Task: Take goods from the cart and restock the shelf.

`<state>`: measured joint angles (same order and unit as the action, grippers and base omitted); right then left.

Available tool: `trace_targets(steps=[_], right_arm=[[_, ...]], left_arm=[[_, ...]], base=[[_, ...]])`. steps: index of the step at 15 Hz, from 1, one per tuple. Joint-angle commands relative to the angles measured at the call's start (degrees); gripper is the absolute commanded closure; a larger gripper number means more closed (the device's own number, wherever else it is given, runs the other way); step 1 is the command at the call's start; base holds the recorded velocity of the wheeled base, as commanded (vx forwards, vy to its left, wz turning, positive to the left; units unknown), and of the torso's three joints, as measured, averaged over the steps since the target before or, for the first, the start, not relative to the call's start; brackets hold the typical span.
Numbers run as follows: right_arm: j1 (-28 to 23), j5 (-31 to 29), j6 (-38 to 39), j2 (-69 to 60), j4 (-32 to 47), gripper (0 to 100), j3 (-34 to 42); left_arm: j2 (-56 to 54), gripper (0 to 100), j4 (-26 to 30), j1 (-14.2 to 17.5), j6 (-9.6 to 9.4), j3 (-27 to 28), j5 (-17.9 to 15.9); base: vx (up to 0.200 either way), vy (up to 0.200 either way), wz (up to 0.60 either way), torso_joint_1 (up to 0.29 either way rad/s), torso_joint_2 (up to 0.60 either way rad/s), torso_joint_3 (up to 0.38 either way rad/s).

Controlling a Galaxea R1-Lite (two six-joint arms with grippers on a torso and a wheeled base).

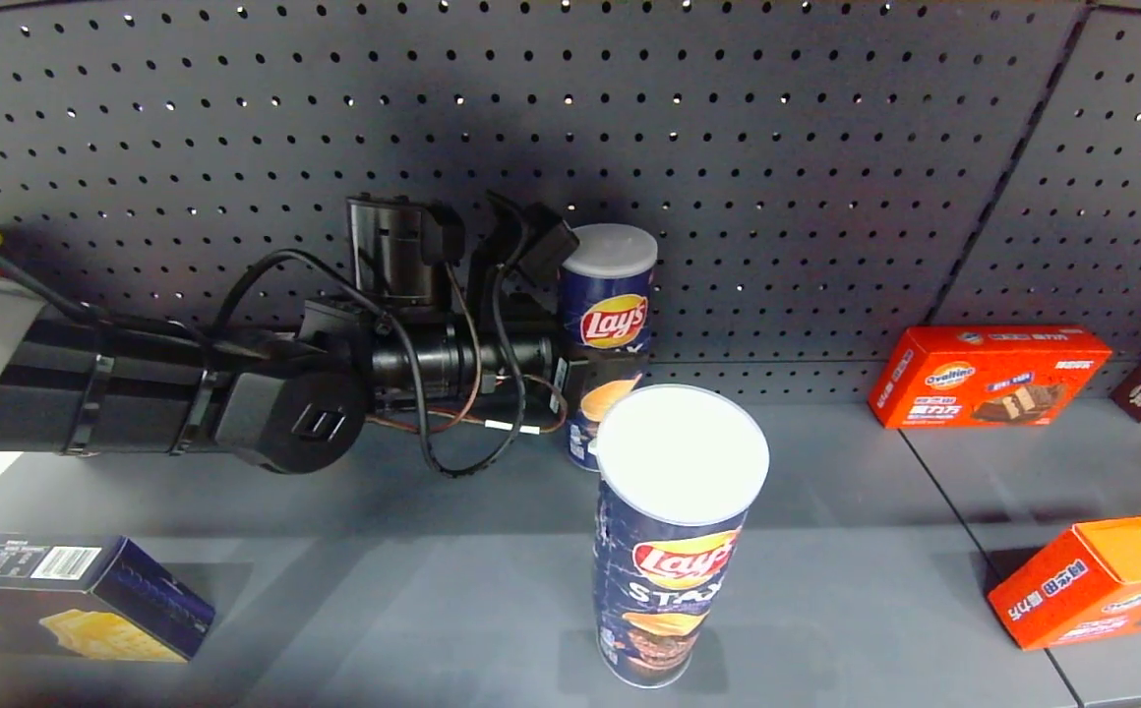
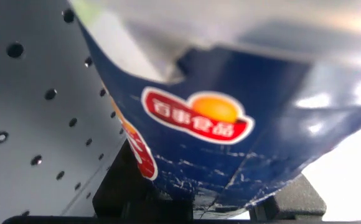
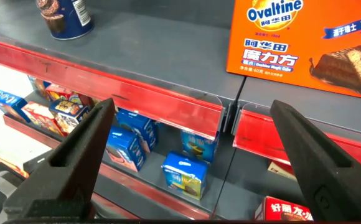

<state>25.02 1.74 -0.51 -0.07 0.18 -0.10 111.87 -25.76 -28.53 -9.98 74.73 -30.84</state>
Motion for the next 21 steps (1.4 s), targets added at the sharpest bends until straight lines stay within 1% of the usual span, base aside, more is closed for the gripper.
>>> trace_targets(steps=[1, 4, 6, 7, 10, 14, 15, 16, 17, 18, 19, 20, 21], right_arm=[[0.0, 0.0, 0.0, 0.1, 0.0, 0, 0.0], [0.0, 0.0, 0.0, 0.1, 0.0, 0, 0.0], [0.0, 0.0, 0.0, 0.1, 0.0, 0, 0.0], [0.0, 0.1, 0.0, 0.1, 0.0, 0, 0.0], [0.0, 0.1, 0.0, 0.1, 0.0, 0, 0.0], [0.0, 0.0, 0.0, 0.1, 0.0, 0, 0.0], [0.0, 0.0, 0.0, 0.1, 0.0, 0, 0.0], [0.0, 0.0, 0.0, 0.1, 0.0, 0, 0.0], [0.0, 0.1, 0.0, 0.1, 0.0, 0, 0.0], [0.0, 0.0, 0.0, 0.1, 0.0, 0, 0.0], [0.0, 0.0, 0.0, 0.1, 0.0, 0, 0.0], [0.0, 0.0, 0.0, 0.1, 0.0, 0, 0.0], [0.0, 0.0, 0.0, 0.1, 0.0, 0, 0.0]], left_arm=[[0.9, 100, 0.0, -0.1, -0.04, 1.1, 0.0], [1.8, 100, -0.1, -0.7, -0.12, 1.4, 0.0], [1.8, 100, -1.5, -0.7, -0.12, 0.7, 0.1], [1.8, 0, -1.8, -0.7, -0.12, 0.7, 0.3], [1.2, 0, -2.9, -0.7, -0.12, -1.4, 0.3], [-4.0, 0, -6.6, -0.5, -0.04, -9.1, 0.5], [-4.0, 0, -6.6, -0.5, -0.04, -9.1, 0.5], [-7.8, 0, -8.3, -0.4, -0.04, -14.4, 0.7], [-9.9, 0, -9.4, -0.3, 0.05, -17.4, 1.0], [-11.2, 0, -9.9, -0.3, 0.05, -19.1, 1.4], [-13.9, 0, -11.0, -0.2, 0.05, -23.0, 3.2], [-15.6, 0, -12.0, -0.2, 0.14, -25.4, 4.9], [-16.2, 0, -12.4, -0.2, 0.14, -26.1, 5.6]], base=[[0.0, 0.0, 0.0, 0.0, 0.0, 0.0], [0.0, 0.0, 0.0, 0.0, 0.0, 0.0], [0.0, 0.0, 0.0, 0.0, 0.0, 0.0], [0.0, 0.0, 0.0, 0.0, 0.0, 0.0], [0.0, 0.0, 0.0, 0.0, 0.0, 0.0], [0.0, 0.0, 0.0, 0.0, 0.0, 0.0], [0.0, 0.0, 0.0, 0.0, 0.0, 0.0], [0.0, 0.0, 0.0, 0.0, 0.0, 0.0], [0.0, 0.0, 0.0, 0.0, 0.0, 0.0], [0.0, 0.0, 0.0, 0.0, 0.0, 0.0], [0.0, 0.0, 0.0, 0.0, 0.0, 0.0], [0.0, 0.0, 0.0, 0.0, 0.0, 0.0], [0.0, 0.0, 0.0, 0.0, 0.0, 0.0]])
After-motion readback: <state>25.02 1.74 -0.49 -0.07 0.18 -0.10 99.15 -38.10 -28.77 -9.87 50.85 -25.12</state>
